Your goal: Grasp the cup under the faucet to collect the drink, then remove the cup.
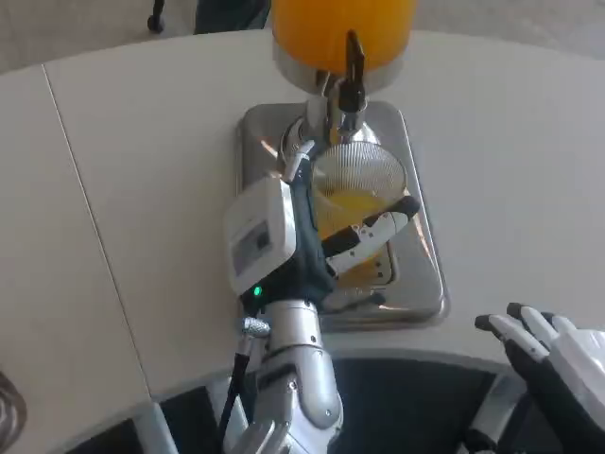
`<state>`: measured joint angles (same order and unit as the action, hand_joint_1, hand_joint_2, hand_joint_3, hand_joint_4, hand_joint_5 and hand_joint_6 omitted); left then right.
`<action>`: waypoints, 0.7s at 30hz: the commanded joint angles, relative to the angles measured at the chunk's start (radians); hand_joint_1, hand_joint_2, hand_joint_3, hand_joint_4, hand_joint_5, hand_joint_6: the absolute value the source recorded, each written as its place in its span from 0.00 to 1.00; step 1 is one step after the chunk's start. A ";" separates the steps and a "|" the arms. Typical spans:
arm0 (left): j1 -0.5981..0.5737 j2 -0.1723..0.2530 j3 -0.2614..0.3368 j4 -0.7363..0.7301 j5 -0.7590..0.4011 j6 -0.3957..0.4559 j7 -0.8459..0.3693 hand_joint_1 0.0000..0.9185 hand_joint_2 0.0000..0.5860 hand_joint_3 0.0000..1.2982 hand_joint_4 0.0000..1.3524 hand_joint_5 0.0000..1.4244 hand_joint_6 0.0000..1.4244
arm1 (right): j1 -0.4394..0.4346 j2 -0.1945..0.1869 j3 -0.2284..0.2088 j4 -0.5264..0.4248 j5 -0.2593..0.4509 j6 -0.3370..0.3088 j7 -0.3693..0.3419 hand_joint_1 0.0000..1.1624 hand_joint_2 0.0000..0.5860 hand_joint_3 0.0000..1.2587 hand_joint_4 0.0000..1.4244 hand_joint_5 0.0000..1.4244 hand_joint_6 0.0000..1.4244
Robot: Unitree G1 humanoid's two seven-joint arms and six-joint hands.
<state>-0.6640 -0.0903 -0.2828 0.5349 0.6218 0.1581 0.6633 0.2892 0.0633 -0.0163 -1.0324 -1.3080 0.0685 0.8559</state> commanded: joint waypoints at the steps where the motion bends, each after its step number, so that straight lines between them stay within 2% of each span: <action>1: 0.029 -0.006 0.029 0.024 -0.035 -0.034 0.037 0.60 0.10 0.59 0.67 0.84 1.00 | -0.014 0.046 0.018 -0.015 -0.020 0.024 0.024 0.66 0.67 0.08 0.00 0.00 0.00; 6: 0.034 0.004 0.039 0.028 -0.043 -0.074 0.055 0.63 0.09 0.68 0.77 0.92 1.00 | -0.019 0.049 0.046 -0.015 -0.049 0.037 0.032 0.66 0.66 0.08 0.00 0.00 0.00; 10: 0.037 0.027 0.049 0.019 -0.049 -0.100 0.047 0.63 0.09 0.70 0.81 0.95 1.00 | -0.026 0.052 0.070 -0.015 -0.071 0.049 0.038 0.66 0.66 0.08 0.00 0.00 0.00; 21: 0.100 0.123 0.079 -0.107 -0.079 -0.197 -0.027 0.62 0.08 0.72 0.84 0.97 1.00 | -0.058 0.053 0.142 0.025 -0.119 0.097 0.028 0.66 0.66 0.08 0.00 0.00 0.00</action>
<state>-0.5865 0.0171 -0.2107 0.4743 0.5535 -0.0037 0.6541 0.2372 0.0586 0.1124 -1.0226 -1.4134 0.1501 0.8910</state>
